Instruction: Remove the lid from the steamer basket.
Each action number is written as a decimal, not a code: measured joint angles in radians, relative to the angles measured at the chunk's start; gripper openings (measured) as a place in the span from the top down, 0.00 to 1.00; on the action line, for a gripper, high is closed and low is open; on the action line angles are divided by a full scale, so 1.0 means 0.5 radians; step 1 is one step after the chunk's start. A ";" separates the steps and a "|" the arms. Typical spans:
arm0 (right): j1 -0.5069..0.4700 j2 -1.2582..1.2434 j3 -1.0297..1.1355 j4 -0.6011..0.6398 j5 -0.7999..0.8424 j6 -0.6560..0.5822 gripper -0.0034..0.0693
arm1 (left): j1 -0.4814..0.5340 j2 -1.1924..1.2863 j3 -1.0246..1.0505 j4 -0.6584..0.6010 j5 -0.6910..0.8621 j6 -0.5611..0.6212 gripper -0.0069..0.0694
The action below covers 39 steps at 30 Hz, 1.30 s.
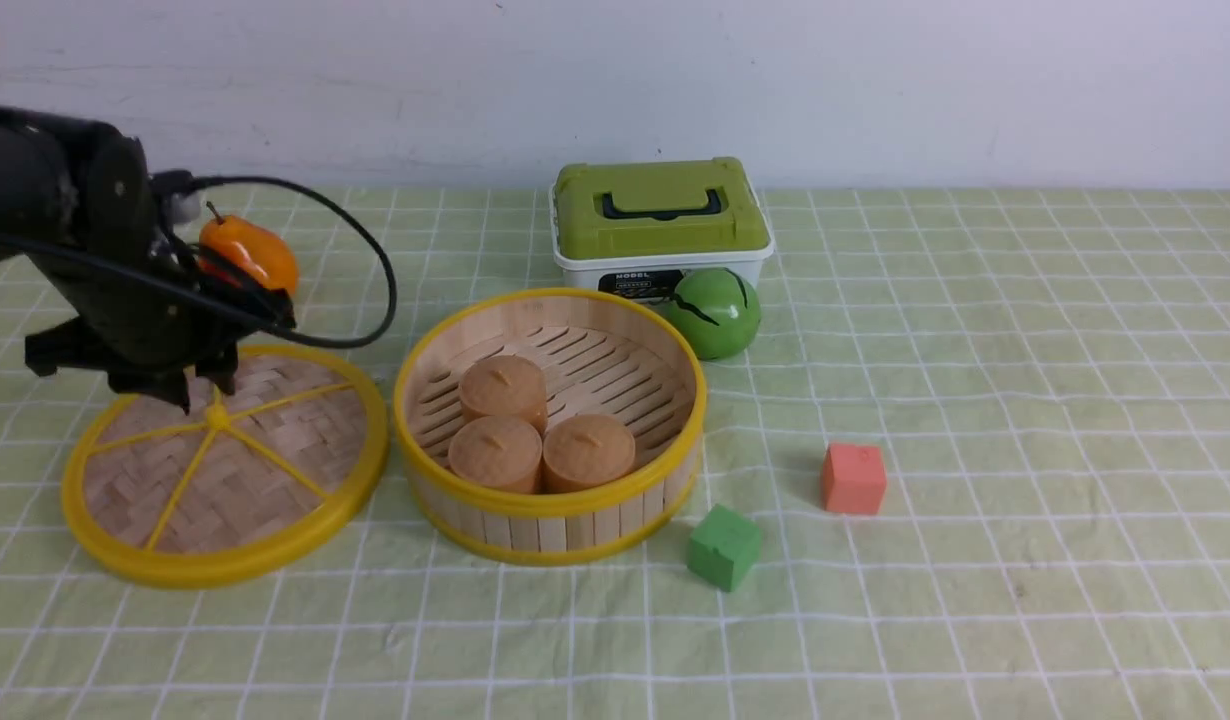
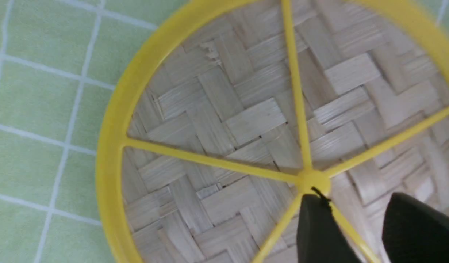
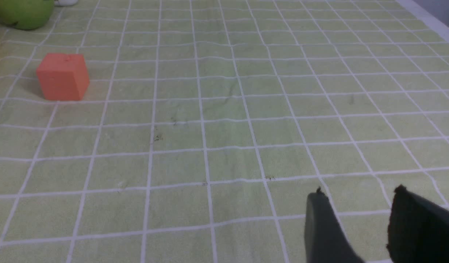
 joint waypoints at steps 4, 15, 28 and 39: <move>0.000 0.000 0.000 0.000 0.000 0.000 0.62 | 0.000 -0.314 0.000 -0.081 0.072 0.119 0.51; 0.000 0.000 0.000 0.000 0.000 0.000 0.62 | 0.000 -1.604 0.452 -0.573 -0.149 0.677 0.93; 0.000 0.000 0.000 0.000 0.000 0.000 0.62 | 0.000 -2.728 1.640 -1.006 -0.500 1.352 0.93; 0.000 0.000 0.000 0.000 0.000 0.000 0.62 | 0.000 -3.076 2.092 -1.035 -0.497 1.377 0.93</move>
